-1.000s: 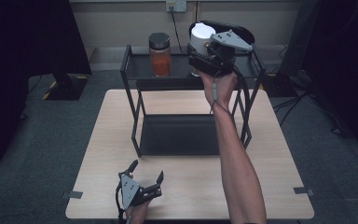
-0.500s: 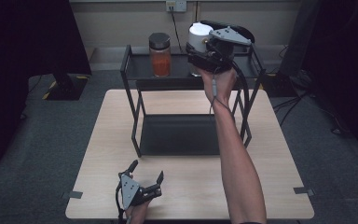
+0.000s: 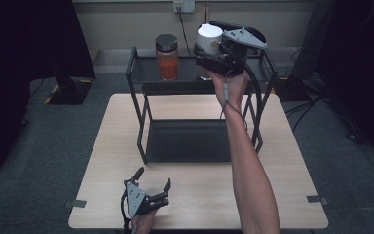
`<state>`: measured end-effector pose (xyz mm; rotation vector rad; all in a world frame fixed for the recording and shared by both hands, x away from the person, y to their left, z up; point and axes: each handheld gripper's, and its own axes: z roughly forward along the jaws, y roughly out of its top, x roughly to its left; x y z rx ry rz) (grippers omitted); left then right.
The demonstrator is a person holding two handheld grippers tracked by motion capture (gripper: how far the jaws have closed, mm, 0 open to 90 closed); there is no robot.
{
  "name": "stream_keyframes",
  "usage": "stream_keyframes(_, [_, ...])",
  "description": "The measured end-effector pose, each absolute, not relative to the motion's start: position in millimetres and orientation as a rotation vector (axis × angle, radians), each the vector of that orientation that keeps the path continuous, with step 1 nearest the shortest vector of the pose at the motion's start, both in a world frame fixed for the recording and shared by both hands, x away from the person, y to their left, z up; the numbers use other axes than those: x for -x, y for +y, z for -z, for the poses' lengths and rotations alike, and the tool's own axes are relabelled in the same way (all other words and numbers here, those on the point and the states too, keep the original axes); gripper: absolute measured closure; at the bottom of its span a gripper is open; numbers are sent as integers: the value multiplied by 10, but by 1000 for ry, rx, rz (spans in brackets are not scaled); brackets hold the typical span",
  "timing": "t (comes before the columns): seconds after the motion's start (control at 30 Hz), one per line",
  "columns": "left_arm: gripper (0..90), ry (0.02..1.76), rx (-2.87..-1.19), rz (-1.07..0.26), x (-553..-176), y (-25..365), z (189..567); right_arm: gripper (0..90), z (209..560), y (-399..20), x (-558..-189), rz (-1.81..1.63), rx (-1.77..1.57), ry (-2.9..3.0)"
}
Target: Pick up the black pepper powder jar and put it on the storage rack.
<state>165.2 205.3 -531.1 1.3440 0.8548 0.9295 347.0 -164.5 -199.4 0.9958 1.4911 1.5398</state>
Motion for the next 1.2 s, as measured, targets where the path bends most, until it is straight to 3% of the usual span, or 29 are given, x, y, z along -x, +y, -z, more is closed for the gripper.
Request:
stream_keyframes(0.17, [11, 855, -1344, -928, -1652, 2054, 5311, 0, 2066, -1607, -3414, -1523, -970, 1450])
stream_keyframes(1.2, [11, 856, -1341, -927, -1652, 2051, 5314, 0, 2435, -1722, -2913, -1564, -878, 1360])
